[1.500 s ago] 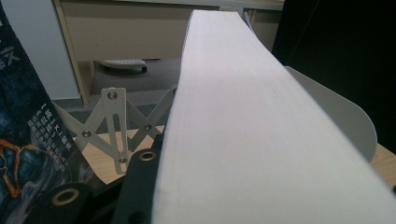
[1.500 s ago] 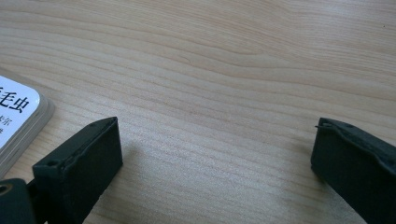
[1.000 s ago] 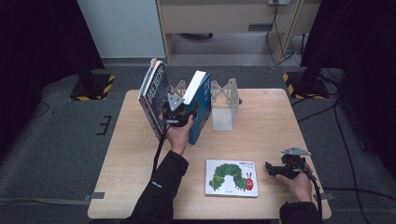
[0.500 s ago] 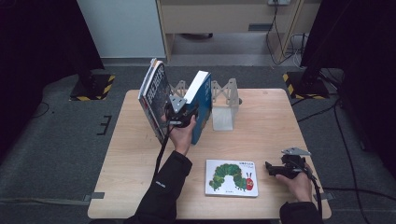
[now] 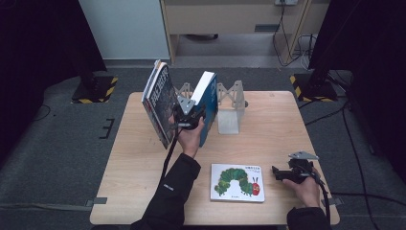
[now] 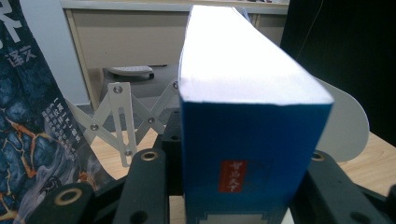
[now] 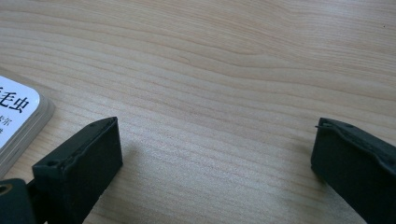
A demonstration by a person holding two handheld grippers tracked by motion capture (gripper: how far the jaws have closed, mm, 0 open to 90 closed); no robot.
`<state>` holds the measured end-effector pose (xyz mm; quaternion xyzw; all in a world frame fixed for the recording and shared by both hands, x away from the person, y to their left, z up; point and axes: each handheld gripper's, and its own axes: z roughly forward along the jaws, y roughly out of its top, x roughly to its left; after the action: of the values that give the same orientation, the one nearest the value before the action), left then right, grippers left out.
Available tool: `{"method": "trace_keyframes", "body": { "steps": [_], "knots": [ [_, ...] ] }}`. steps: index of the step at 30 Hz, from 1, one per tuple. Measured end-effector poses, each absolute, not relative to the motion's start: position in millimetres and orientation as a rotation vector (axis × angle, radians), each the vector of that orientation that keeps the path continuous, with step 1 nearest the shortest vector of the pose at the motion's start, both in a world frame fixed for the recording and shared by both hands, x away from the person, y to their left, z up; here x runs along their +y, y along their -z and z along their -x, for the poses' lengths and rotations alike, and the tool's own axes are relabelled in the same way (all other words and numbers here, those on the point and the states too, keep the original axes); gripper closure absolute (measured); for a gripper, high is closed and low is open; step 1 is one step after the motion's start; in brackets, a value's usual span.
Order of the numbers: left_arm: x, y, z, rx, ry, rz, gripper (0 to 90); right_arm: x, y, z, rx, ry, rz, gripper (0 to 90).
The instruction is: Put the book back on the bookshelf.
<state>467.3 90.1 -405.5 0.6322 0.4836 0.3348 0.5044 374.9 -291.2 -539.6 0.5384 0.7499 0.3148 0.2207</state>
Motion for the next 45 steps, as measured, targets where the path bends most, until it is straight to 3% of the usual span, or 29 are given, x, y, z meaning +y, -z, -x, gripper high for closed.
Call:
{"method": "trace_keyframes", "body": {
  "steps": [17, 23, 28, 45],
  "knots": [
    [83, 407, -482, 1.162, -0.839, -1.526, 59.9, -291, 539, -376, 2.077, -0.868, -1.486, 1.8],
    [90, 415, -468, 1.125, -0.788, -1.543, 52.8, -291, 539, -376, 2.078, -0.868, -1.486, 1.9],
    [99, 426, -457, 1.112, -0.749, -1.551, 57.3, -291, 539, -376, 2.079, -0.868, -1.483, 1.8],
    [80, 421, -472, 1.165, -0.727, -1.548, 58.0, -291, 539, -376, 2.079, -0.867, -1.483, 1.8]
  ]
}}
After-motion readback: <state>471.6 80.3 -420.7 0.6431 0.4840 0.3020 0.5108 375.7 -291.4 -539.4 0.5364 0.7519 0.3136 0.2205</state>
